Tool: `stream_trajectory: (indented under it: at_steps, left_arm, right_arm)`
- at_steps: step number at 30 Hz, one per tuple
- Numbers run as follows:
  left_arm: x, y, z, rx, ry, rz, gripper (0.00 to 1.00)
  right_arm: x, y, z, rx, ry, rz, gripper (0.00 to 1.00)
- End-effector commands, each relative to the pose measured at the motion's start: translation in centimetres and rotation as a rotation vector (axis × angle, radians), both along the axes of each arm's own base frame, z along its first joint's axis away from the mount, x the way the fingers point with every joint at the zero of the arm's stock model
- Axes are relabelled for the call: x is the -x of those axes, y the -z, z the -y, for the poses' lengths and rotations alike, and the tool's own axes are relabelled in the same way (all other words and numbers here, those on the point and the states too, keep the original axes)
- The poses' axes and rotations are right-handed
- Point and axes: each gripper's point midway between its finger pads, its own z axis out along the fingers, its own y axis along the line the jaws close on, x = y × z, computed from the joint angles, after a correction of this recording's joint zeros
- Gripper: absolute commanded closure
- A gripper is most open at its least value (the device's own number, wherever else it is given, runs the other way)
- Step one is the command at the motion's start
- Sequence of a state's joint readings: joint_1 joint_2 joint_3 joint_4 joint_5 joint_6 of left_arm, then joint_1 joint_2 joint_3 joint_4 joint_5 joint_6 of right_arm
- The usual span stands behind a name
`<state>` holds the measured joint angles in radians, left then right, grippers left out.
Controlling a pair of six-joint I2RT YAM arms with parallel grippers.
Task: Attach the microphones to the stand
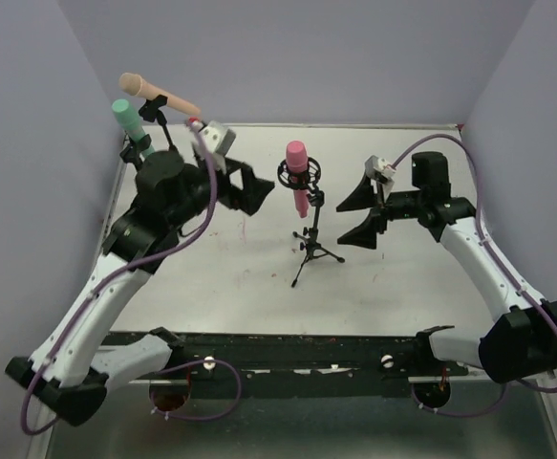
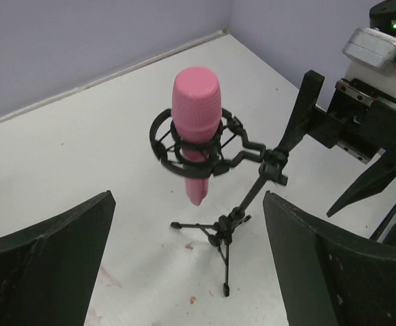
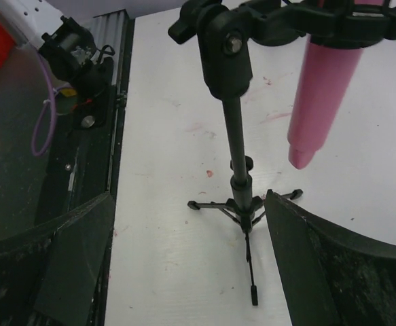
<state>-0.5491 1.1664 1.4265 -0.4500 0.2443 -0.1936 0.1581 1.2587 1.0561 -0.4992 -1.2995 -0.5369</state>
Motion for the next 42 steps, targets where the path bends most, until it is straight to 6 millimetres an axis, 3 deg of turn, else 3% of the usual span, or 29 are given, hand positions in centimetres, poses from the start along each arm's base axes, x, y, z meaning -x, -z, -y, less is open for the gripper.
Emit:
stream_trajectory:
  at_steps: [1,4,9,18,24,29,30,35,42]
  left_arm:
    - [2.5,-0.8,-4.7,0.142,-0.156,0.165,0.02]
    - [4.6,2.7,-6.0,0.174,-0.175,0.132,0.02]
    - [6.9,7.1,-7.8,0.231,-0.223,0.055,0.02]
    - [8.1,9.2,-9.1,0.279,-0.269,0.025,0.02]
    - [8.5,10.2,-9.1,0.288,-0.27,-0.004,0.02]
    - [8.6,10.4,-9.0,0.297,-0.268,-0.008,0.02]
    - [8.7,10.5,-9.0,0.294,-0.266,-0.01,0.02]
    - [9.0,10.3,-9.2,0.292,-0.258,0.007,0.02]
    - [9.3,10.4,-9.2,0.282,-0.243,0.023,0.02]
  right_arm:
    - [-2.5,-0.6,-2.7,0.027,0.116,-0.017,0.0]
    - [-4.0,-0.9,-3.7,0.02,0.183,-0.012,0.02]
    - [-3.0,0.3,-5.6,0.008,0.173,-0.03,0.12]
    - [-5.1,1.0,-6.6,-0.016,0.25,0.032,0.31]
    - [-5.3,1.4,-6.8,-0.036,0.239,0.065,0.65]
    - [-4.9,1.5,-7.2,-0.038,0.204,0.088,0.7]
    - [-5.1,1.4,-7.1,-0.034,0.209,0.102,0.74]
    - [-6.9,0.3,-5.5,0.026,0.259,0.207,0.92]
    - [-14.0,-4.3,1.3,0.021,0.451,0.328,0.97]
